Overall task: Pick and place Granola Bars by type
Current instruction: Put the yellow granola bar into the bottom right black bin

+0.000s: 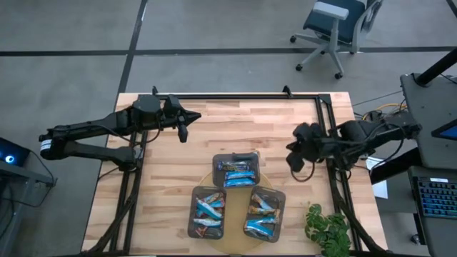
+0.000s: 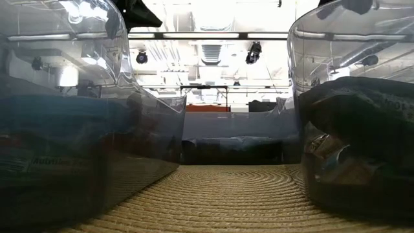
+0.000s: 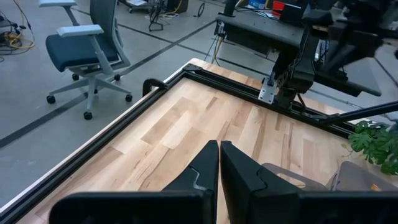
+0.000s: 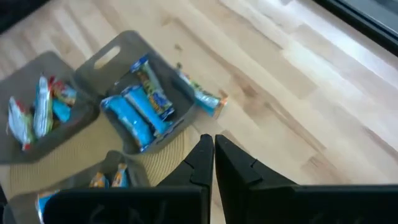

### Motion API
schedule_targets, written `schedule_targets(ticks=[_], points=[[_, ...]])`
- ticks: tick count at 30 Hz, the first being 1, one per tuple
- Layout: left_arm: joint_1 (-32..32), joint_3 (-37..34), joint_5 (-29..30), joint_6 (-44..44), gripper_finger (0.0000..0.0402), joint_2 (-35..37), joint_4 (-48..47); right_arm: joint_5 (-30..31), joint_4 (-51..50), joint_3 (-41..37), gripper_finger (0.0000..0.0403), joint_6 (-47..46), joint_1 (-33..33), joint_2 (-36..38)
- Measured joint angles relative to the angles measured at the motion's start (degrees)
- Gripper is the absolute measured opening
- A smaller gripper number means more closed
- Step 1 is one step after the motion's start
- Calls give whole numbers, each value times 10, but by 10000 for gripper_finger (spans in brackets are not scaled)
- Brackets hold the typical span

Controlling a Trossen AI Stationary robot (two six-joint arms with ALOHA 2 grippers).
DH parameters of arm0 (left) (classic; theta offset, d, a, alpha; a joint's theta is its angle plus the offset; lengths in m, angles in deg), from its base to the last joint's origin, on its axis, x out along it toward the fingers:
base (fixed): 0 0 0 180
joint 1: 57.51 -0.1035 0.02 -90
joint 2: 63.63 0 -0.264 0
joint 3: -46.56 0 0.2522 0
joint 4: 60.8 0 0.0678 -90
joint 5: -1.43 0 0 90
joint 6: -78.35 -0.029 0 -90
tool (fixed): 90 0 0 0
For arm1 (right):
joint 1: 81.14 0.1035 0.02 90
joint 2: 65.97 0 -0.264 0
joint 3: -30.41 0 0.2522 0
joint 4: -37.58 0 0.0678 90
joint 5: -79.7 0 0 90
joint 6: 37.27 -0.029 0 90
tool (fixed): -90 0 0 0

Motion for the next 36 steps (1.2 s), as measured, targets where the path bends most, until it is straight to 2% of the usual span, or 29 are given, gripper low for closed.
schedule_targets(ticks=[9, 15, 18, 21, 26, 36], points=[[0, 0, 0, 0, 0, 0, 0, -8, 10, -62, 8, 3, -36, 58], [0, 0, 0, -1, 0, 0, 1, -25, 73, -92, 8, 86, -51, 89], [0, 0, 0, -10, 0, 0, 1, -60, 117, -108, 8, 167, -68, 105], [0, 0, -1, -18, 0, -1, 1, -86, 144, -123, 8, 209, -97, 121], [0, 0, -4, -19, 0, -1, 2, -149, 154, -141, 8, 278, -165, 144], [0, 0, -4, -19, 0, -1, 6, -293, 282, -211, 8, 421, -308, 167]])
